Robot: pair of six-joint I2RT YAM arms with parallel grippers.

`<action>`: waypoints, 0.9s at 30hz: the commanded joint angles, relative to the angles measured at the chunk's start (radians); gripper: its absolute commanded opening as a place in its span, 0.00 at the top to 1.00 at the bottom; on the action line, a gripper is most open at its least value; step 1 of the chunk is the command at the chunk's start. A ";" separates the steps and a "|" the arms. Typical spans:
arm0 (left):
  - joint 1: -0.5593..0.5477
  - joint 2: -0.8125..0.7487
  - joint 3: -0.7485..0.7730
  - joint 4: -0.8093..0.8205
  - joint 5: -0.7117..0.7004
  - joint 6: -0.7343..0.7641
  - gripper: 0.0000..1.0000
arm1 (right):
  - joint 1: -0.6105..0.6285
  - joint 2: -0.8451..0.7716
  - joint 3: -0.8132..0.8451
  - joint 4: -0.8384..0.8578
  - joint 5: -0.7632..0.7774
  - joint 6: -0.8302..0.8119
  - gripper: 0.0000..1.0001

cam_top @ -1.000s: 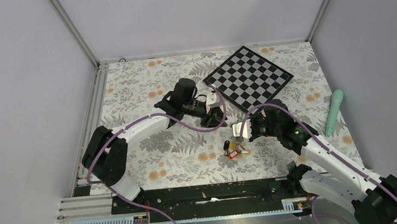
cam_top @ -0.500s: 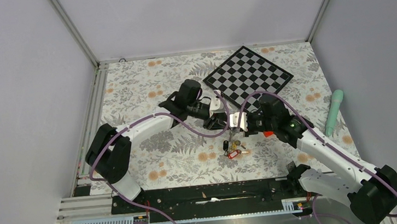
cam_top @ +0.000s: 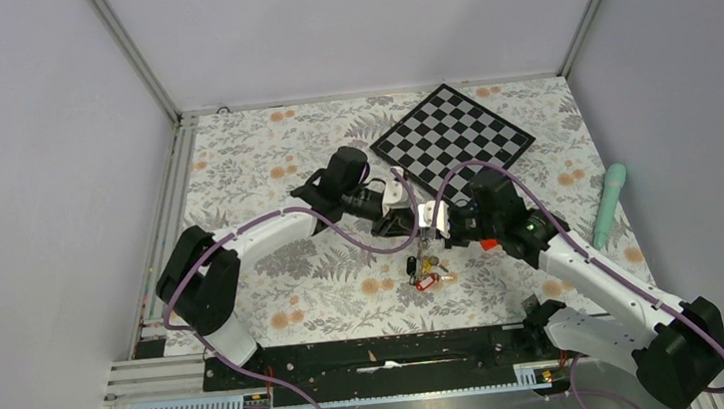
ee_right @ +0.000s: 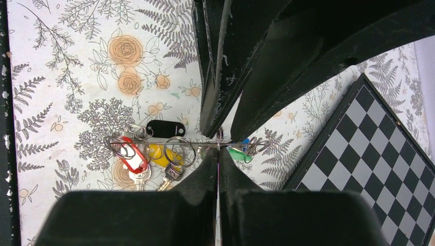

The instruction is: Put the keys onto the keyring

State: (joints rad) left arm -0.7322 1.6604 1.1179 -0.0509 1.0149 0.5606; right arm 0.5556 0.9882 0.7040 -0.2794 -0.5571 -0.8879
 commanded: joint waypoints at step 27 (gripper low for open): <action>0.059 -0.044 -0.305 1.051 0.157 -0.778 1.00 | -0.044 0.032 0.161 -0.047 -0.080 0.157 0.68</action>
State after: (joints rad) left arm -0.6979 1.6585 0.8982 0.4538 1.0920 0.1322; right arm 0.5377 1.0176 0.7963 -0.3244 -0.5720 -0.7807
